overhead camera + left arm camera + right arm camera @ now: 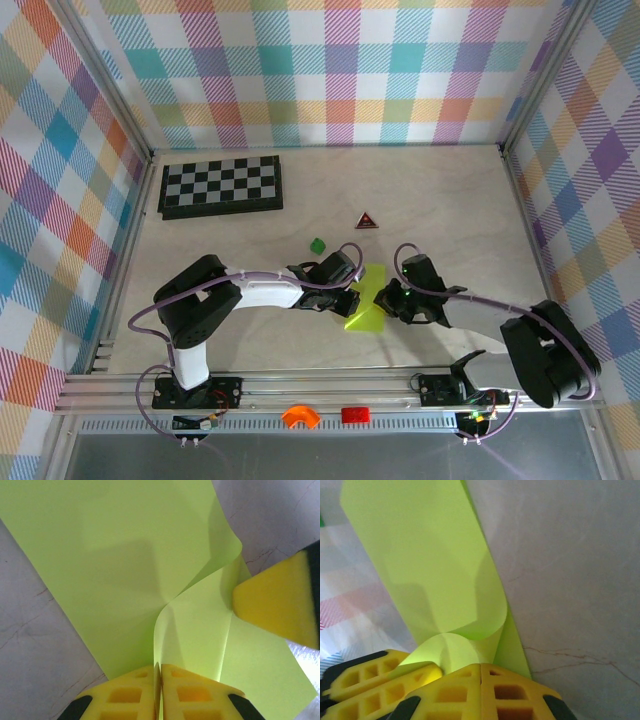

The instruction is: Fold a paper plane with a square sheet of paper (pick it up from the middle)

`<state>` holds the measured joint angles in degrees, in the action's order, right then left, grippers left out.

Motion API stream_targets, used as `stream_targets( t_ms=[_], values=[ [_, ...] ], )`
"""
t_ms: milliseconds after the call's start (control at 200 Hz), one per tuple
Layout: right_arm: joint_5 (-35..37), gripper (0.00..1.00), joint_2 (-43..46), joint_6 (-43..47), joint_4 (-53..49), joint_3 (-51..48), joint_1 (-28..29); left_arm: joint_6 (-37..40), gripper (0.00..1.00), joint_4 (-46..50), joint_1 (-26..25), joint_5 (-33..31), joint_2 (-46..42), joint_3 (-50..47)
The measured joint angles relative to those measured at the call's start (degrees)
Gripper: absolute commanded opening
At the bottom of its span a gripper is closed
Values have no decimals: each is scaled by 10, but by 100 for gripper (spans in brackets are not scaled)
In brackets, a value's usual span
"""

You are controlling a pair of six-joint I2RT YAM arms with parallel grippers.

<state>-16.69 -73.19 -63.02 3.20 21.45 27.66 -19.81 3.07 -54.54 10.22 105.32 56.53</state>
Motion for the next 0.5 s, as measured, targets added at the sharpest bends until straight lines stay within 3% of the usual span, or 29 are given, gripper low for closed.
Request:
stream_targets(
  t_ms=[255,500],
  values=[
    [-9,4,-17,5,14,38,-17,2,11,1,0,0,0,0],
    [-21,6,-63,5,44,11,-51,2,11,4,0,0,2,4]
  ],
)
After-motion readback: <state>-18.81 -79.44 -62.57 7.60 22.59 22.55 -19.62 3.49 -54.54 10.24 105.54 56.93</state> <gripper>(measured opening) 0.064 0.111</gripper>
